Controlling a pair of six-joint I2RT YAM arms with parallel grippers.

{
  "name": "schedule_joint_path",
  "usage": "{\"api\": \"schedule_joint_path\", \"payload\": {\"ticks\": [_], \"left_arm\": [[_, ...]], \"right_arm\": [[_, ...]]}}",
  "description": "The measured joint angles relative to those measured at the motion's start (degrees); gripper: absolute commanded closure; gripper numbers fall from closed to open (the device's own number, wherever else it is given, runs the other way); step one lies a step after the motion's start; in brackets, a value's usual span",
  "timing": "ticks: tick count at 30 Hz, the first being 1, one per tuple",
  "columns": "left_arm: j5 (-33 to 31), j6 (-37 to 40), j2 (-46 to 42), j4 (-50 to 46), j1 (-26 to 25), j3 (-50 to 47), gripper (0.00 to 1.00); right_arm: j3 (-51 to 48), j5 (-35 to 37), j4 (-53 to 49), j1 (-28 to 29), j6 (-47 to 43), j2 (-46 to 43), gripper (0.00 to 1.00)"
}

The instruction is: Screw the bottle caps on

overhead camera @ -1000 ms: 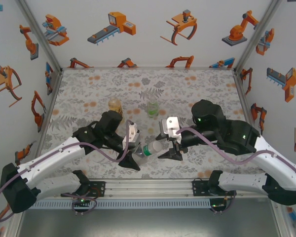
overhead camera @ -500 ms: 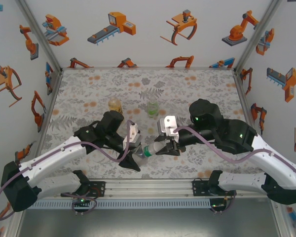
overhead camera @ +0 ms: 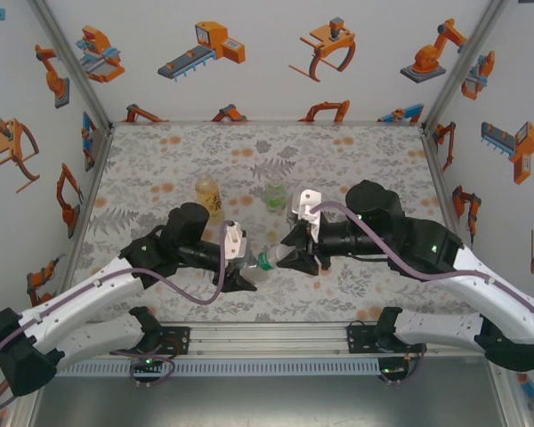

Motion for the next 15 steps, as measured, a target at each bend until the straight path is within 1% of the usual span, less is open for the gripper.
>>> {"api": "schedule_joint_path", "payload": {"ticks": [6,15], "left_arm": [[-10.0,0.3,-1.6,3.3,-0.3,-0.8,1.0],[-20.9,0.2,-1.6,5.3,-0.3,-2.2,1.0]], "right_arm": [[-0.6,10.5,2.1,0.0,17.7,0.3,1.0],[-3.8,24.1,2.9,-0.5,50.5,1.4,1.0]]}}
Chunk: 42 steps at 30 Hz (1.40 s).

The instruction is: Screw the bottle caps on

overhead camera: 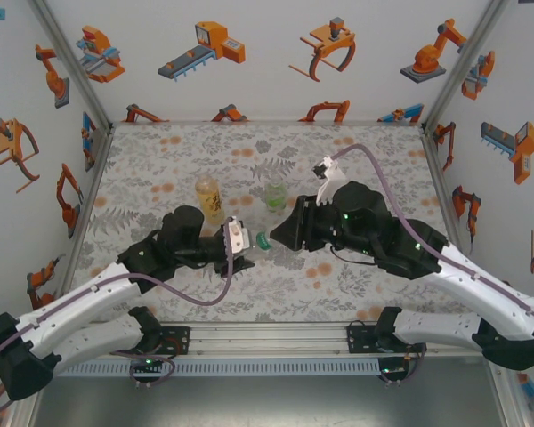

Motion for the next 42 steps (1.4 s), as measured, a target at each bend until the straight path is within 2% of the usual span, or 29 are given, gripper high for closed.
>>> {"api": "schedule_joint_path", "payload": {"ticks": [3,4,6,10,12,15,22,30,36,42], "left_arm": [[-3.3,-0.2,1.4,0.5,-0.2,0.1,1.0],[-4.4,-0.2,1.9,0.5,-0.3,0.2,1.0],[-5.3,-0.2,2.6,0.7,-0.3,0.2,1.0],[-4.8,-0.2,2.9,1.2,-0.3,0.2,1.0],[-3.8,-0.2,2.9,1.5,-0.3,0.5,1.0],[-1.1,-0.2,2.9,1.6,-0.2,1.4,1.0],[10.4,0.4,2.5,-1.9,0.0,3.0,1.0],[24.3,1.2,3.8,-10.4,0.0,7.9,1.0],[29.2,1.1,5.8,-14.6,0.0,9.0,1.0],[31.7,1.1,7.4,-17.6,0.0,9.2,1.0]], "right_arm": [[-2.1,4.0,0.9,-0.1,7.2,-0.3,1.0],[-3.0,5.0,1.3,-0.2,9.0,-0.5,0.96],[-3.8,6.4,1.7,-0.3,11.0,-0.6,0.85],[-3.6,6.9,1.5,-0.2,11.0,-0.7,0.55],[-2.7,6.5,1.1,-0.2,9.5,-0.8,0.45],[-0.8,4.6,-0.2,0.5,4.7,-1.3,0.37],[0.8,-2.7,0.0,0.6,-12.5,-5.7,0.35],[-0.2,-19.9,1.2,0.6,-40.2,-10.2,0.32],[1.0,-28.2,-0.6,0.6,-54.4,-9.2,0.32],[2.0,-31.5,-1.6,0.6,-60.1,-5.3,0.35]]}}
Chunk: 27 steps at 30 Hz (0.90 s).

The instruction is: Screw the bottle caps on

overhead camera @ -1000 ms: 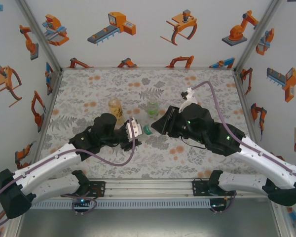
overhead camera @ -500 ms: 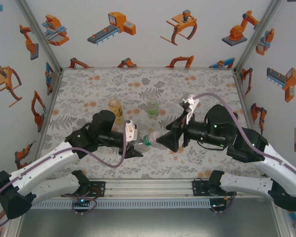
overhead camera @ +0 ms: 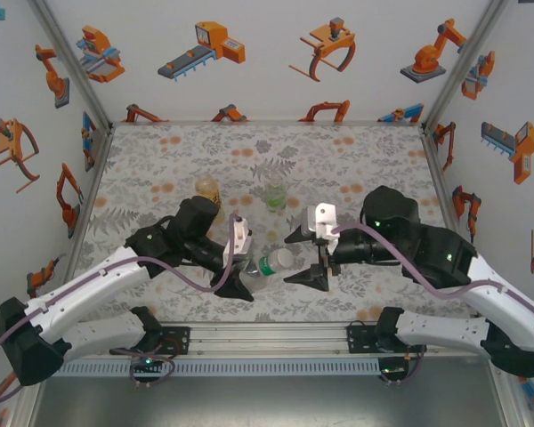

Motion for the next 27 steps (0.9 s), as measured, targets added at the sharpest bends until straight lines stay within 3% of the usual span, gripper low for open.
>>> {"api": "schedule_joint_path", "payload": {"ticks": [12,15,21,27], "left_arm": [[2.1,0.1,1.0,-0.8,0.0,0.7,1.0],[2.5,0.8,1.2,-1.1,-0.1,0.7,1.0],[2.0,1.8,1.4,-1.3,-0.1,0.7,1.0],[-6.3,0.5,-2.0,4.0,-0.3,-1.5,1.0]], "right_arm": [[0.0,-2.3,-0.3,0.0,-2.5,1.7,0.53],[0.0,-2.2,-0.2,0.0,-3.0,1.7,0.64],[0.0,-1.9,-0.3,0.0,-1.9,1.9,1.0],[-0.3,3.2,0.7,0.0,3.5,1.9,1.0]]}}
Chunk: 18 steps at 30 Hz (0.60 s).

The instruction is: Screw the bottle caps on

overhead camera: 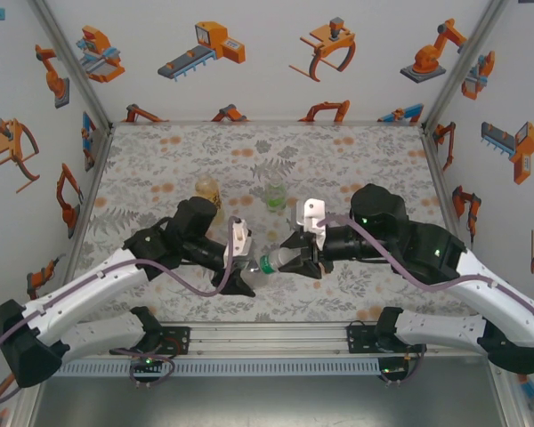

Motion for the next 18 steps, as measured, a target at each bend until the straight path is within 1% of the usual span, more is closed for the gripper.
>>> {"api": "schedule_joint_path", "payload": {"ticks": [4,11,17,18], "left_arm": [[-7.8,-2.5,-3.8,8.7,-0.3,-4.9,1.0],[-20.2,-4.7,-6.0,20.1,-1.4,-9.4,1.0],[-25.7,-5.4,-6.0,24.3,-1.7,-9.9,1.0],[-26.2,-5.5,-5.9,24.7,-1.7,-9.9,1.0]], "right_arm": [[-1.0,5.4,1.9,0.0,5.5,0.0,1.0],[-3.0,16.5,6.3,0.0,15.6,-0.6,1.0],[-6.1,23.3,12.3,0.1,22.9,-2.4,1.0],[-6.4,24.0,13.0,0.1,23.9,-2.4,0.92]]}}
